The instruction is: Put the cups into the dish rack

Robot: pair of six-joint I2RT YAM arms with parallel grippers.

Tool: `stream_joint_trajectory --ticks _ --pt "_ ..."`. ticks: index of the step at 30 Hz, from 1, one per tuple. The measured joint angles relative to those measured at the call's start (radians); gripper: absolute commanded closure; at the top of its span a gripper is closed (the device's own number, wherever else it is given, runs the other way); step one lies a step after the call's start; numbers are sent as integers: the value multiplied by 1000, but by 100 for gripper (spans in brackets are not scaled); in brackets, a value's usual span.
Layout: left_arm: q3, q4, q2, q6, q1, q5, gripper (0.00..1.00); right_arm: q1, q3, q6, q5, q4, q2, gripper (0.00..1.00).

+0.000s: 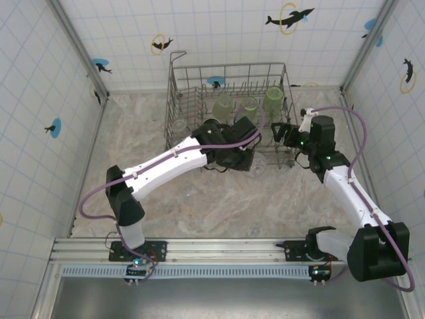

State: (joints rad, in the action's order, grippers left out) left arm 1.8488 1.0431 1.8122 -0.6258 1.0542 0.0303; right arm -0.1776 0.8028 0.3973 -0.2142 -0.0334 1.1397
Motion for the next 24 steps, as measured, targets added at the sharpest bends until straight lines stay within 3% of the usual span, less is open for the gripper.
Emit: stream_joint_trajectory --ticks 17,24 --pt "161 26 10 68 -148 -143 100 3 0 18 -19 0 2 0" --pt "190 -31 -2 79 -259 -124 100 3 0 21 -19 -1 11 0"
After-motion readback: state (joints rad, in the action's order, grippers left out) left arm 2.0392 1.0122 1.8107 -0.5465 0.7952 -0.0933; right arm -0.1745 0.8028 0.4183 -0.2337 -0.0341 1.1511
